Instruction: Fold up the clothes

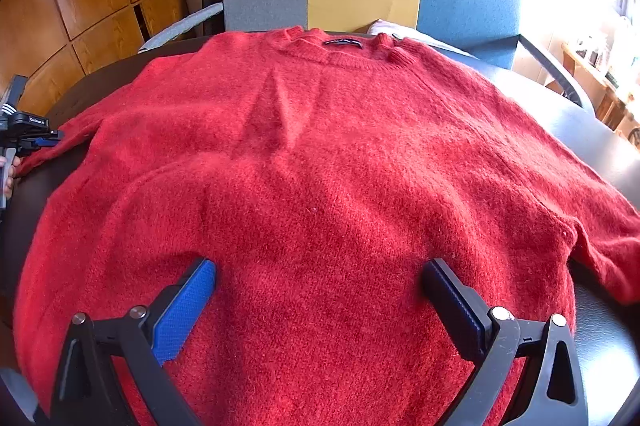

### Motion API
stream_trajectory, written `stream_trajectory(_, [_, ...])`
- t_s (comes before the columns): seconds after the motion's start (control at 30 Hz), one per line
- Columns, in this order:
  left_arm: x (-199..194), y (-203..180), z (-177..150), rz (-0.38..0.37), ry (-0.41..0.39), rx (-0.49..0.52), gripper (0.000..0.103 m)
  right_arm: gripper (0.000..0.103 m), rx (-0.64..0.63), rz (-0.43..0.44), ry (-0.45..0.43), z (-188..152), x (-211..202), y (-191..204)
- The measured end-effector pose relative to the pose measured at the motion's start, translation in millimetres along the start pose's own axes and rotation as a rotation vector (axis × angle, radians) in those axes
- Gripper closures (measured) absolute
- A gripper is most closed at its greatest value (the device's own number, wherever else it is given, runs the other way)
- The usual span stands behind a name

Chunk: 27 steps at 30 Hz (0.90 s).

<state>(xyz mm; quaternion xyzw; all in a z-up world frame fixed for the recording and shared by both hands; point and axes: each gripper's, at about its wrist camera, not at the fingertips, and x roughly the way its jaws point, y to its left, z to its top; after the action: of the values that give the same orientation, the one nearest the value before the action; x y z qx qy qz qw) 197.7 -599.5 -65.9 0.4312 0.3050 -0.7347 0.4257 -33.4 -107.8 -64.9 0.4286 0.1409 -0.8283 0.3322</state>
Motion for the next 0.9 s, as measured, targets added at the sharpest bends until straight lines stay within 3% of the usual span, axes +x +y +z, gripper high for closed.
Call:
stream_trajectory(0.13, [-5.1,-8.6,14.1,0.103,0.014,-0.044,0.085,0.0,0.0,0.002,0.005,4.8,4.5,26.6])
stream_trajectory(0.17, [-15.4,-15.4,12.0,0.082,-0.012,-0.047,0.084,0.0,0.0,0.002,0.006,5.5,5.3,32.9])
stream_trajectory(0.33, [-72.8,-95.3,-29.3,-0.164,-0.1,0.094,0.083,0.0,-0.01,0.0,0.005,8.6,8.2,51.4])
stream_trajectory(0.47, [-97.7,-172.7,-83.9,-0.352,-0.079,0.297,0.082,0.0,-0.016,0.008,0.011,10.0,8.0,52.4])
stream_trajectory(0.57, [-98.0,-220.6,-124.3,-0.383,-0.044,0.375,0.082,0.0,-0.012,0.046,0.032,14.3,3.1,44.6])
stream_trajectory(0.7, [-73.1,-209.8,-124.9,-0.366,0.0,0.379,0.082,0.0,0.027,0.057,0.032,13.8,-4.2,27.6])
stream_trajectory(0.9, [-68.6,-192.9,-150.0,-0.349,-0.117,0.424,0.079,0.0,0.006,0.003,0.015,5.0,1.6,26.9])
